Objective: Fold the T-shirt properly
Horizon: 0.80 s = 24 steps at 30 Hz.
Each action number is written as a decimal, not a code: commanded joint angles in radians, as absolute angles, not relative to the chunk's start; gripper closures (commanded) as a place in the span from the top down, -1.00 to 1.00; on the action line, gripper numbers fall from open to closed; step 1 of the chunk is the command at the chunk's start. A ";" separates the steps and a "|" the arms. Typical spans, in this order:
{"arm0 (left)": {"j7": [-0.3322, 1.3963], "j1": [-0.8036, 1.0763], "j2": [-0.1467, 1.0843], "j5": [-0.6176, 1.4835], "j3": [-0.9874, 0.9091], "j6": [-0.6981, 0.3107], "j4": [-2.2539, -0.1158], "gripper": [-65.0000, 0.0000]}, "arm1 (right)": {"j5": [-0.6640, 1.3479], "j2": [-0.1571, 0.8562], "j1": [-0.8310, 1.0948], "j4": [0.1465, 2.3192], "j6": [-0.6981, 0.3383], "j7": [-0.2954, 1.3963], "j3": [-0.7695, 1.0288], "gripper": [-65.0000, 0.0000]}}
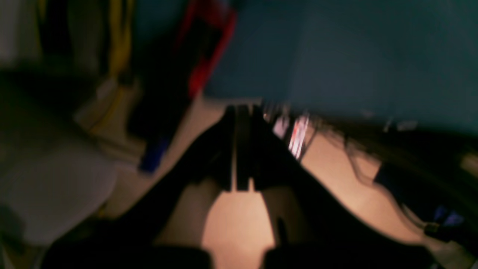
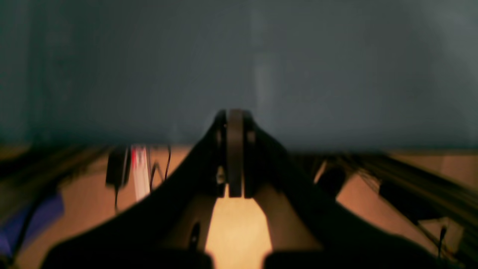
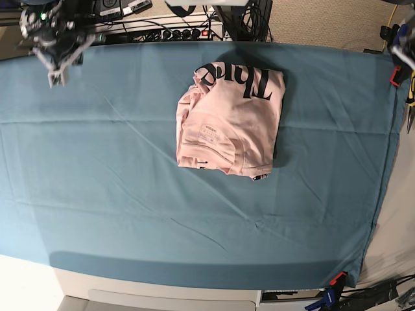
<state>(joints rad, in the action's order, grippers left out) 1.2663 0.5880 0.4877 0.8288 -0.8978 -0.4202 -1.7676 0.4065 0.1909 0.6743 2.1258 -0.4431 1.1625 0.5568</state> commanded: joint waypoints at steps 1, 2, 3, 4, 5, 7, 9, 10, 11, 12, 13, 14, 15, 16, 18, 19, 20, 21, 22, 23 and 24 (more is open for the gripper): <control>1.261 0.622 0.497 0.855 -0.907 -0.434 -1.780 -1.00 | 0.403 0.196 0.708 2.139 -0.443 1.144 0.565 -1.00; 1.266 0.650 0.487 0.875 -0.906 -0.447 -1.780 -1.00 | 0.401 0.190 0.738 2.138 -0.442 1.139 0.565 -1.00; 1.275 0.677 0.479 0.893 -0.906 -0.448 -1.780 -1.00 | 0.400 0.183 0.766 2.138 -0.442 1.133 0.565 -1.00; 1.285 0.702 0.469 0.907 -0.906 -0.458 -1.780 -1.00 | 0.399 0.175 0.789 2.138 -0.439 1.123 0.565 -1.00; 1.293 0.721 0.459 0.920 -0.906 -0.471 -1.780 -1.00 | 0.400 0.168 0.812 2.137 -0.434 1.111 0.565 -1.00; 1.294 0.756 0.443 0.921 -0.906 -0.472 -1.778 -1.00 | 0.399 0.154 0.842 2.123 -0.433 1.089 0.565 -1.00; 1.293 0.786 0.432 0.921 -0.906 -0.472 -1.767 -1.00 | 0.395 0.146 0.852 2.091 -0.433 1.082 0.565 -1.00; 1.294 0.798 0.426 0.921 -0.906 -0.472 -1.755 -1.00 | 0.391 0.146 0.852 2.062 -0.433 1.080 0.565 -1.00; 1.294 0.807 0.423 0.920 -0.906 -0.472 -1.740 -1.00 | 0.392 0.147 0.852 2.029 -0.433 1.075 0.565 -1.00; 1.293 0.817 0.418 0.920 -0.906 -0.472 -1.723 -1.00 | 0.391 0.147 0.851 1.990 -0.433 1.064 0.565 -1.00; 1.293 0.824 0.413 0.920 -0.906 -0.473 -1.704 -1.00 | 0.391 0.147 0.849 1.947 -0.433 1.053 0.565 -1.00; 1.292 0.829 0.408 0.921 -0.905 -0.473 -1.682 -1.00 | 0.392 0.147 0.844 1.898 -0.433 1.034 0.565 -1.00; 1.290 0.831 0.403 0.921 -0.905 -0.478 -1.658 -1.00 | 0.392 0.147 0.837 1.847 -0.433 1.011 0.565 -1.00; 1.287 0.831 0.398 0.921 -0.905 -0.493 -1.633 -1.00 | 0.392 0.148 0.824 1.792 -0.433 0.992 0.565 -1.00; 1.274 0.831 0.387 0.921 -0.905 -0.517 -1.583 -1.00 | 0.392 0.148 0.784 1.679 -0.434 0.965 0.565 -1.00; 1.264 0.831 0.382 0.921 -0.902 -0.522 -1.559 -1.00 | 0.393 0.149 0.758 1.624 -0.433 0.960 0.565 -1.00; 1.256 0.831 0.379 0.920 -0.894 -0.522 -1.534 -1.00 | 0.393 0.150 0.730 1.567 -0.434 0.959 0.565 -1.00; 1.251 0.831 0.379 0.920 -0.880 -0.522 -1.506 -1.00 | 0.393 0.153 0.698 1.509 -0.433 0.956 0.564 -1.00; 1.238 0.831 0.379 0.920 -0.860 -0.522 -1.481 -1.00 | 0.394 0.158 0.668 1.453 -0.434 0.950 0.564 -1.00; 1.224 0.831 0.379 0.916 -0.834 -0.522 -1.456 -1.00 | 0.397 0.165 0.636 1.393 -0.434 0.939 0.564 -1.00; 1.201 0.829 0.379 0.903 -0.801 -0.522 -1.431 -1.00 | 0.400 0.173 0.603 1.335 -0.434 0.928 0.564 -1.00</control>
<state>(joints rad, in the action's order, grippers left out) 1.1969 0.8143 0.3672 0.8982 -0.7937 -0.5213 -1.4220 0.4004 0.1547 0.5915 1.3205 -0.4400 0.9287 0.5575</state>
